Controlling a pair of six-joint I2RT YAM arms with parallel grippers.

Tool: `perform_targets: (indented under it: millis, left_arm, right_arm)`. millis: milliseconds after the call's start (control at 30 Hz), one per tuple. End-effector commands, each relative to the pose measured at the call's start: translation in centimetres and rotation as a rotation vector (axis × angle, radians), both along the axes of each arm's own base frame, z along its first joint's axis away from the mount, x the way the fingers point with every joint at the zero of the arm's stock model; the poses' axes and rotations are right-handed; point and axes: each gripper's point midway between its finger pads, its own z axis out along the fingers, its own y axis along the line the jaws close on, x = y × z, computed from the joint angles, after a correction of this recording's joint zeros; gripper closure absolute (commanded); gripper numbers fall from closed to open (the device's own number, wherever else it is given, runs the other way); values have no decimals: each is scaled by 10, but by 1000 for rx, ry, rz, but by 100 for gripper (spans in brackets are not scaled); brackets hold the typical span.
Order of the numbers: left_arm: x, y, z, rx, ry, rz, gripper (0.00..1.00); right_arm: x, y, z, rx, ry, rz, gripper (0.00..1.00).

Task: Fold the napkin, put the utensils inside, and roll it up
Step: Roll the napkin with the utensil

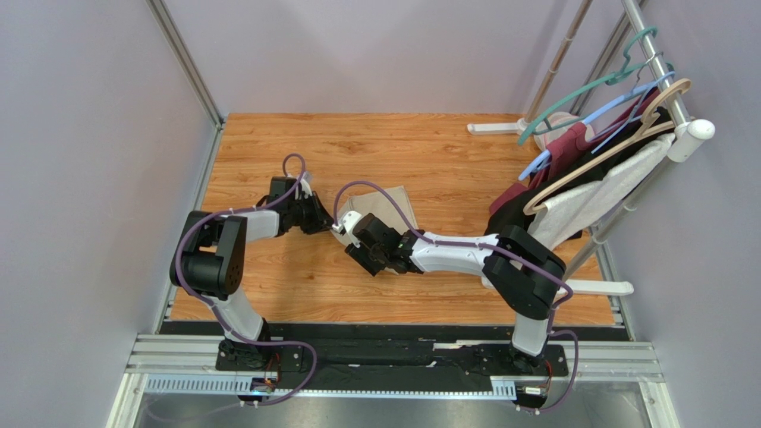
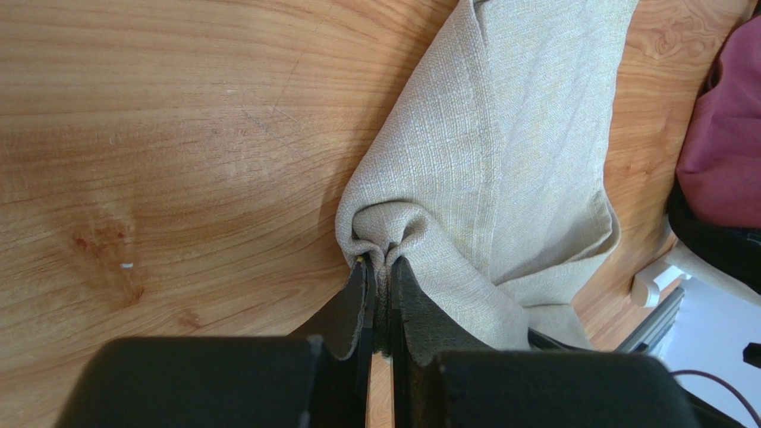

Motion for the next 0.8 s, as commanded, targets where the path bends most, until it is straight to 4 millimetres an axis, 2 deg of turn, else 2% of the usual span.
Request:
perform_targets:
  millis: [0, 233, 267, 333, 367, 433, 467, 500, 533, 767]
  left_arm:
    - [0, 0, 0, 11, 3, -23, 96]
    - [0, 2, 9, 17, -37, -21, 93]
    - [-1, 2, 10, 16, -42, -21, 87]
    - [-1, 2, 19, 13, -68, -21, 76]
    - [-3, 3, 20, 16, -70, -18, 61]
    - [-2, 5, 32, 22, -107, -8, 44]
    - [-5, 8, 30, 38, -107, 5, 40]
    - [-5, 11, 41, 44, -140, 14, 37]
    - [-5, 15, 42, 64, -153, 31, 32]
    - [-25, 34, 47, 133, -221, 87, 27]
  right_arm:
    - [9, 6, -10, -12, -29, -9, 56]
    - [1, -5, -33, 15, 131, -61, 71]
    - [1, -8, -34, 33, 163, -76, 76]
    - [-15, -5, -38, 79, 272, -33, 81]
    - [-20, -5, -40, 91, 306, -22, 83]
    - [-31, -6, -42, 123, 390, 2, 85]
    - [-36, -6, -43, 133, 417, 7, 87]
    - [-41, -4, -40, 163, 463, 18, 87]
    - [-45, -5, -40, 177, 487, 24, 88]
    - [-54, 4, -32, 313, 658, 63, 88]
